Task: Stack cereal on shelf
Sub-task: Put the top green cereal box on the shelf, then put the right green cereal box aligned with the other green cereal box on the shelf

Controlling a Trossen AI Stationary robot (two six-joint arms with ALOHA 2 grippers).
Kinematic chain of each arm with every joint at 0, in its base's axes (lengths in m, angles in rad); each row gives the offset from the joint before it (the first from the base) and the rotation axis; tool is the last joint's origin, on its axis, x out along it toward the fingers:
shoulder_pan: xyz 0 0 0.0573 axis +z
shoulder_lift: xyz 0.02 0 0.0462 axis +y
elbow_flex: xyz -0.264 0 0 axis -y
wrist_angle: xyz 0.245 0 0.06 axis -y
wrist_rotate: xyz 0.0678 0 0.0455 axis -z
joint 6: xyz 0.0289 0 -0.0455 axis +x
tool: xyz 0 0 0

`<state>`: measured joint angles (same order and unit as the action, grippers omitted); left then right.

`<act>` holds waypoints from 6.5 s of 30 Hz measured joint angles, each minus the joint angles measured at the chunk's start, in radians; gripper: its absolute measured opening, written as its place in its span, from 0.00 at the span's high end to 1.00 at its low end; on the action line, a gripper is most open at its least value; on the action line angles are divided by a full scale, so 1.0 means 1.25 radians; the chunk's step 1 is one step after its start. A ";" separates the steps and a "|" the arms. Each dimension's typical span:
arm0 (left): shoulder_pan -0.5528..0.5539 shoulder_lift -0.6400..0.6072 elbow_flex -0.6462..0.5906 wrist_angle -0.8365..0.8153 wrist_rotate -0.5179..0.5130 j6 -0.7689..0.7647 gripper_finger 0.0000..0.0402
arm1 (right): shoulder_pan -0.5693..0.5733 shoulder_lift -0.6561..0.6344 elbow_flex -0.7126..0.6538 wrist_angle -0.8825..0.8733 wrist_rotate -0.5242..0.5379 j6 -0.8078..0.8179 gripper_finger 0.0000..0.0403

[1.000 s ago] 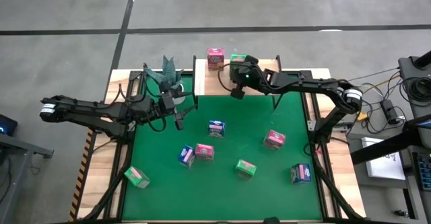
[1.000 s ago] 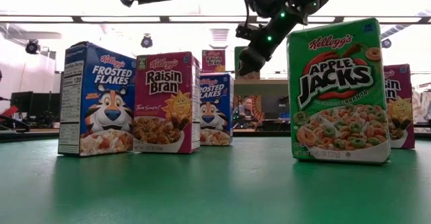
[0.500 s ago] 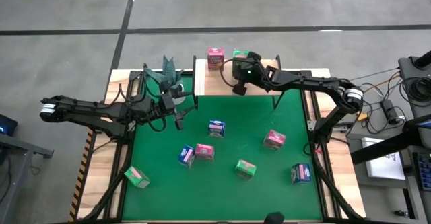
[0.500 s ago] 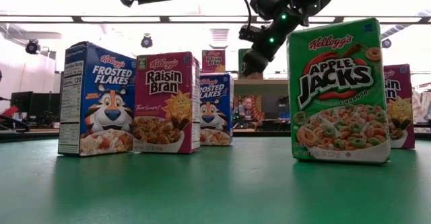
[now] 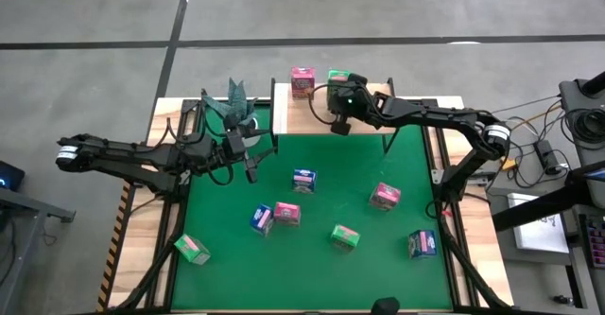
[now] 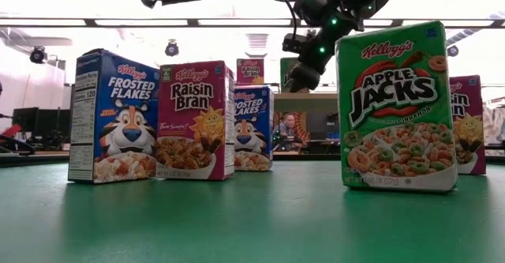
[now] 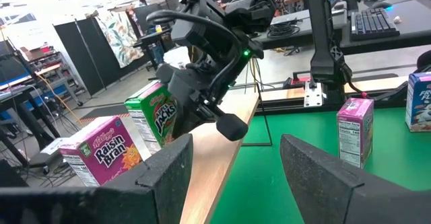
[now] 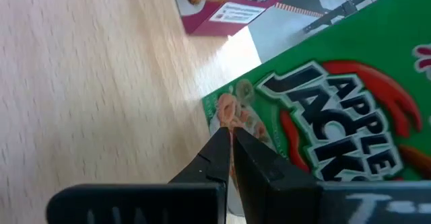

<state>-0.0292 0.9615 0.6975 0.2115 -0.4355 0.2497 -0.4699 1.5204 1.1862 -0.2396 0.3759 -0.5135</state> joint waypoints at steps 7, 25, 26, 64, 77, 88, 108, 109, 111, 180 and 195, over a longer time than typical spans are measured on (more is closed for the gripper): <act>0.000 0.000 0.000 0.000 0.000 0.000 0.48 | -0.001 0.000 0.000 0.001 0.015 -0.062 0.98; 0.000 0.000 0.000 -0.001 0.000 0.000 0.48 | -0.016 -0.007 0.000 -0.057 0.049 -0.035 0.98; 0.000 0.000 0.000 -0.001 0.000 0.000 0.48 | -0.016 -0.007 0.000 -0.058 0.050 -0.033 0.98; 0.000 0.000 0.000 0.000 0.000 0.000 0.48 | -0.037 0.020 -0.003 0.083 -0.049 -0.009 0.98; 0.000 0.000 0.000 0.000 0.000 0.000 0.48 | -0.037 0.033 -0.001 0.101 -0.048 -0.003 0.98; 0.000 0.000 0.000 0.000 0.000 0.000 0.48 | -0.037 0.033 -0.001 0.103 -0.027 -0.003 0.98; 0.000 0.000 0.000 0.000 0.000 -0.006 0.48 | 0.102 -0.134 -0.008 -0.069 -0.034 0.108 0.98; 0.000 0.000 0.000 0.000 0.000 -0.006 0.48 | 0.121 -0.155 -0.008 -0.096 -0.041 0.134 0.98; 0.000 0.000 0.000 0.000 0.000 -0.009 0.48 | 0.155 -0.197 -0.009 -0.156 -0.097 0.202 0.98; 0.000 0.000 0.007 0.014 0.001 -0.042 0.48 | 0.784 0.008 0.181 -0.494 -0.055 0.805 0.96; 0.000 0.000 0.007 0.019 0.001 -0.039 0.48 | 0.806 0.025 0.170 -0.507 -0.084 0.939 0.42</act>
<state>-0.0295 0.9615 0.7063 0.2356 -0.4347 0.2008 0.5379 1.5515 1.3988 -0.8736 0.2707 0.6598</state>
